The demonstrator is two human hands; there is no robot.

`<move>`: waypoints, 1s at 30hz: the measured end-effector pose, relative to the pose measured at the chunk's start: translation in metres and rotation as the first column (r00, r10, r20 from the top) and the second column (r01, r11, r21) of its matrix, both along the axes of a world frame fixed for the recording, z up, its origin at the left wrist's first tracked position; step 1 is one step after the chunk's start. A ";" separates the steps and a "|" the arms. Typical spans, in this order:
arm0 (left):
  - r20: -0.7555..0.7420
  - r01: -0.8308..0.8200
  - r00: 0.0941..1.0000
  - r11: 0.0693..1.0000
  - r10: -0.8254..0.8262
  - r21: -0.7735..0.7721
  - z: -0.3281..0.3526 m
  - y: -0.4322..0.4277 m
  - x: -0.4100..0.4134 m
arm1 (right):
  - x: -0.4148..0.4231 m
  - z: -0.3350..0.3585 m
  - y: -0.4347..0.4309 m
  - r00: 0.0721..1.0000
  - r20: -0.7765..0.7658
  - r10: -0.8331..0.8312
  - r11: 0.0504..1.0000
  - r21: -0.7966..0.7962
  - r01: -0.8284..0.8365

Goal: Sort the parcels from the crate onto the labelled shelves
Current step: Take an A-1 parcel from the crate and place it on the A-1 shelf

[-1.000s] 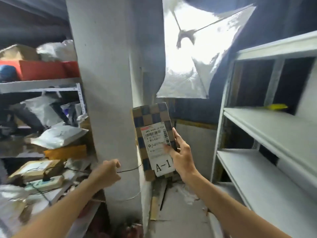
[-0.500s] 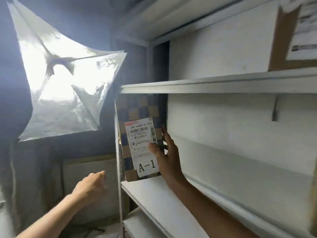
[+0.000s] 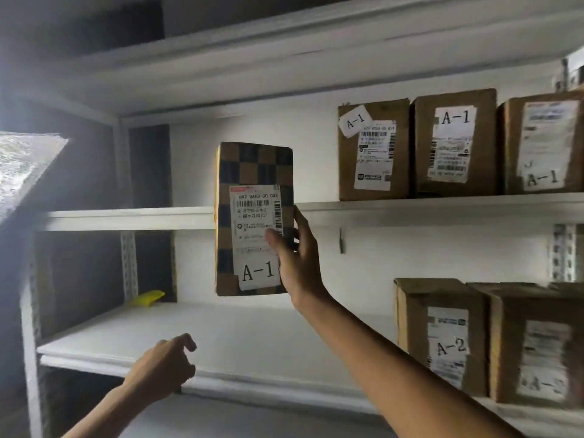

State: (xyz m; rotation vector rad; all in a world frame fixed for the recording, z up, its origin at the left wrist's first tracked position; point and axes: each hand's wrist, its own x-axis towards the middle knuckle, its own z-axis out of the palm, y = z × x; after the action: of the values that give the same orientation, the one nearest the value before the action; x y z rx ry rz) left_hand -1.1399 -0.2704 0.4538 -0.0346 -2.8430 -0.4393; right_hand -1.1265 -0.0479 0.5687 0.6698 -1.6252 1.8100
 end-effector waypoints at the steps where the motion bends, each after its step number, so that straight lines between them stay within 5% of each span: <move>1: -0.005 0.029 1.000 1.000 -0.029 0.000 0.003 0.008 -0.003 | 0.002 0.000 0.004 0.999 0.003 -0.036 0.999 -0.001 0.036; 13: -0.280 0.286 0.929 0.950 -0.242 0.129 0.085 0.058 -0.026 | 0.021 0.028 0.041 0.949 -0.023 -0.315 0.947 0.064 0.316; 30: -0.625 0.306 0.775 0.921 -0.093 0.242 0.233 0.086 -0.052 | -0.067 0.120 0.070 0.896 -0.168 -0.411 0.903 0.063 0.425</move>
State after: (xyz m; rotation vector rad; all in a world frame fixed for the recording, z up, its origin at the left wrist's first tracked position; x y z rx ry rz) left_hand -1.1919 -0.1839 0.6867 -0.3571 -2.1057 -0.7884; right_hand -1.1935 0.0221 0.6887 0.4410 -1.6164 1.3436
